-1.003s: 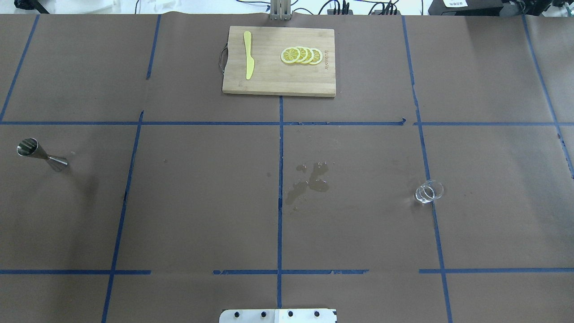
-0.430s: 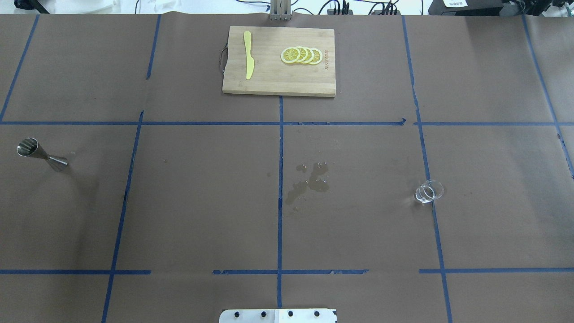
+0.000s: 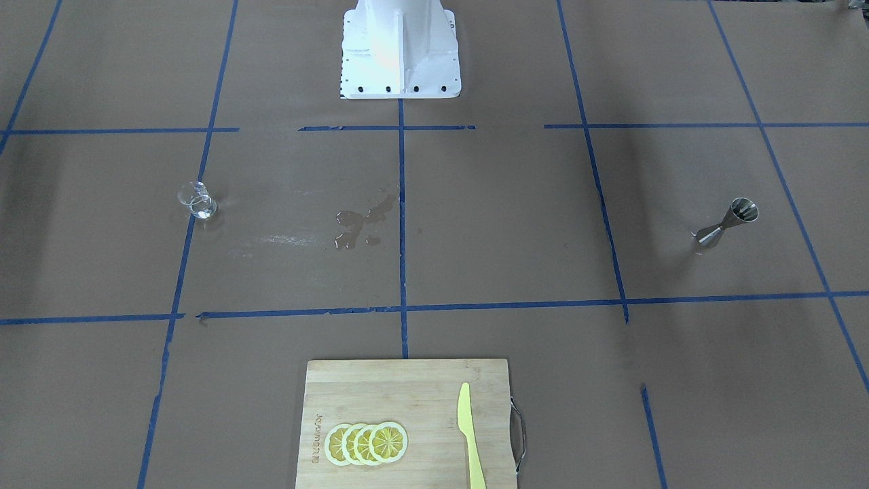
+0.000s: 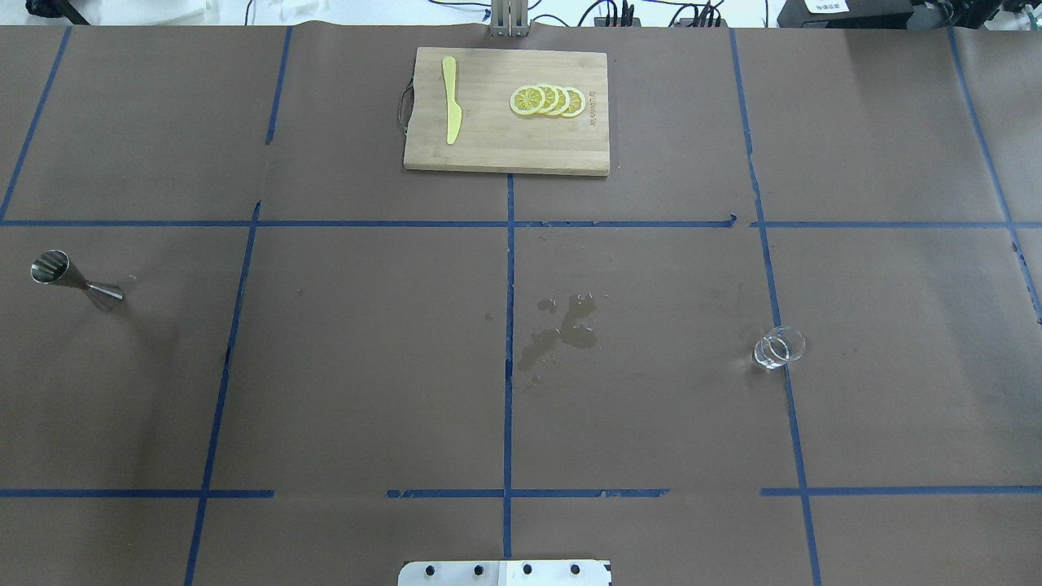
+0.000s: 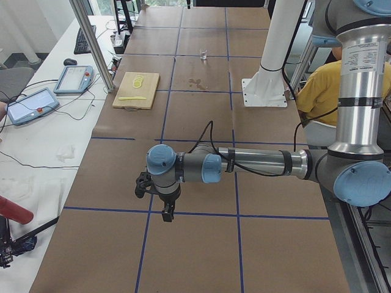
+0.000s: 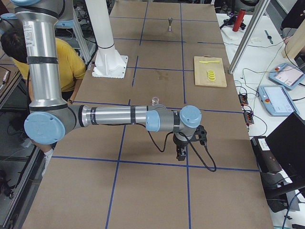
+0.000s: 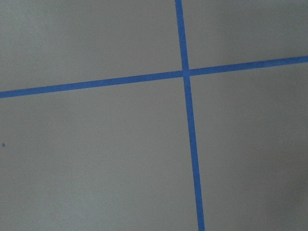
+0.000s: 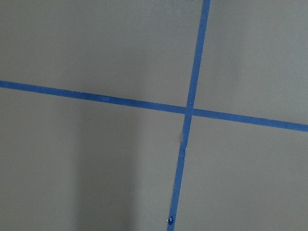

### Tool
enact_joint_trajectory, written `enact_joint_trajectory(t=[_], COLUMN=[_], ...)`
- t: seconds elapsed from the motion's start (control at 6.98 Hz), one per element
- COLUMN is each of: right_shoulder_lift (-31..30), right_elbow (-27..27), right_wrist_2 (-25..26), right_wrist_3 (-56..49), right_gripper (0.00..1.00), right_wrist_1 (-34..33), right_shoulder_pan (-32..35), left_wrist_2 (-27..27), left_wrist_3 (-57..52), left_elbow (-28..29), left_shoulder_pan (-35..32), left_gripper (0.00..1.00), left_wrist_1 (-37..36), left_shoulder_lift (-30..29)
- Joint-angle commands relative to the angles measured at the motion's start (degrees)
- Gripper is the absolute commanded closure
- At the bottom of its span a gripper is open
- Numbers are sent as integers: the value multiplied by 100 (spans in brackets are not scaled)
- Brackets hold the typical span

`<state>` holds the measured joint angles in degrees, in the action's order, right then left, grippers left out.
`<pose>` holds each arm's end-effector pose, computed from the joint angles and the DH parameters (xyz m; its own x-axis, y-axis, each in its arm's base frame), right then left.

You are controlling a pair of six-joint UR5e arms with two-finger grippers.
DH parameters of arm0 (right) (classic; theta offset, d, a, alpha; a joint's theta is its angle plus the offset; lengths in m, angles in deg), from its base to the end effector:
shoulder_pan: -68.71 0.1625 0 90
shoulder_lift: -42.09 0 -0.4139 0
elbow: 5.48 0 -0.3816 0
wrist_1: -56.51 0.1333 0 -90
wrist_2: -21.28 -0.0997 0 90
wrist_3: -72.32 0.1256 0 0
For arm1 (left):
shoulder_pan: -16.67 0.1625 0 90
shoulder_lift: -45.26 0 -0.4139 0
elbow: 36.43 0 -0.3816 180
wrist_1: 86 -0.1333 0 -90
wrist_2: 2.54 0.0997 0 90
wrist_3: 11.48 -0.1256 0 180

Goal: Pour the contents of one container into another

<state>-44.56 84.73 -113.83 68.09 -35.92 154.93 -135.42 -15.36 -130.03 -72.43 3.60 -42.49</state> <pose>0.0108 -0.5083 0.6387 0.6965 -0.1339 0.7049 0.1176 0.9905 0.0719 -0.0405 -0.4672 0.6575 0.7298 0.0904 -0.6777 -0.0652 0.9959 0.0626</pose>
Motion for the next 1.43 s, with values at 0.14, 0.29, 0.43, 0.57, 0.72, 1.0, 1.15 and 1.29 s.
enact_joint_trajectory(t=[0.14, 0.29, 0.43, 0.57, 0.72, 1.0, 1.15, 1.29], right_shoulder_lift=[-10, -10, -10, 7, -18, -36, -71, -150], right_elbow=[22, 22, 13, 31, 40, -21, -39, -5], right_wrist_2=[3, 3, 11, 11, 3, 3, 3, -6], right_wrist_3=[-16, -25, -68, -86, -104, -793, -833, -842], right_gripper=[0, 0, 0, 0, 0, 0, 0, 0], right_wrist_1=[32, 32, 32, 23, 6, -29, -21, -3], right_shoulder_pan=[0, 0, 0, 0, 0, 0, 9, 26], left_wrist_2=[-19, -10, -19, -19, -19, -28, -28, -28], left_wrist_3=[-34, -16, -16, -8, 1, 1, 10, 10], left_elbow=[0, -18, -18, -1, 8, 8, 17, 17], left_shoulder_pan=[-3, -3, -3, 6, 6, 6, 6, 6], left_gripper=[0, 0, 0, 0, 0, 0, 0, 0], left_wrist_1=[215, 198, 197, 206, 198, 197, 197, 197], left_shoulder_lift=[31, 22, 13, 4, -13, -40, -40, -48])
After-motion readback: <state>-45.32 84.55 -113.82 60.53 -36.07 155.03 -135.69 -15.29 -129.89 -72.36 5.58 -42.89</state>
